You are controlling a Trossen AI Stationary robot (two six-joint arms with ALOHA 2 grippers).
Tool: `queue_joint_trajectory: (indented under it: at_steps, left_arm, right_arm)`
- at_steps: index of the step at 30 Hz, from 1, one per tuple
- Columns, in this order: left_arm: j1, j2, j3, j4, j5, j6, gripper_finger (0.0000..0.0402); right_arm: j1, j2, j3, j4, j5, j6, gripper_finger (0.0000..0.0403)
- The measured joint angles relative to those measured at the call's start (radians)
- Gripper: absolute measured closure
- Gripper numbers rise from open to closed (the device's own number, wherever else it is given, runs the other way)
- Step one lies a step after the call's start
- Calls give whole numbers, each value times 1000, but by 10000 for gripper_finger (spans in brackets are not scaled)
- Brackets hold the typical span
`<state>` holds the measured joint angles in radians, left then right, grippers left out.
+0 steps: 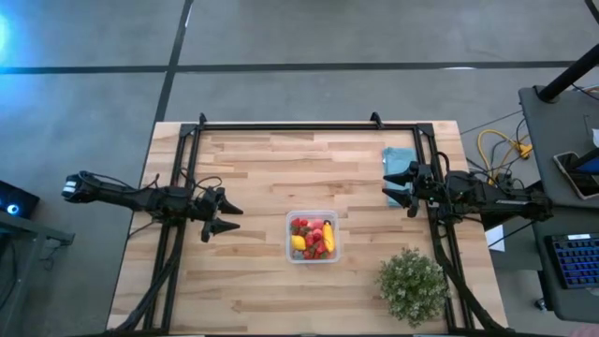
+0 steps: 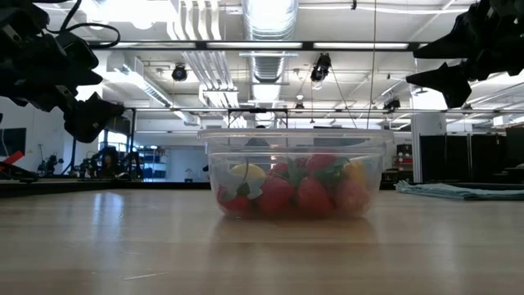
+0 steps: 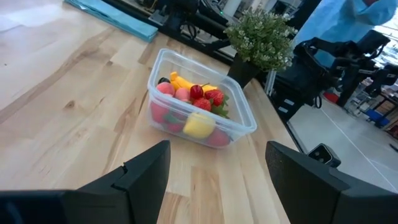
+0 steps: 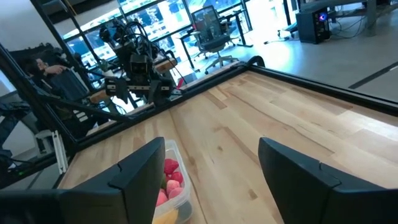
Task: Pick and placing Produce into tupperware
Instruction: Return to Home Position
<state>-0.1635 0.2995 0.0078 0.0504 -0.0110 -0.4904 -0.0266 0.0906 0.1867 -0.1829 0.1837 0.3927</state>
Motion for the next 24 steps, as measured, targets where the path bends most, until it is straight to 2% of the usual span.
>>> queue_joint_trajectory:
  at_steps: [24]
  left_arm:
    - [0, -1, -1, 1, 0, 0, 152]
  right_arm:
    - [0, 0, 0, 0, 0, 0, 156]
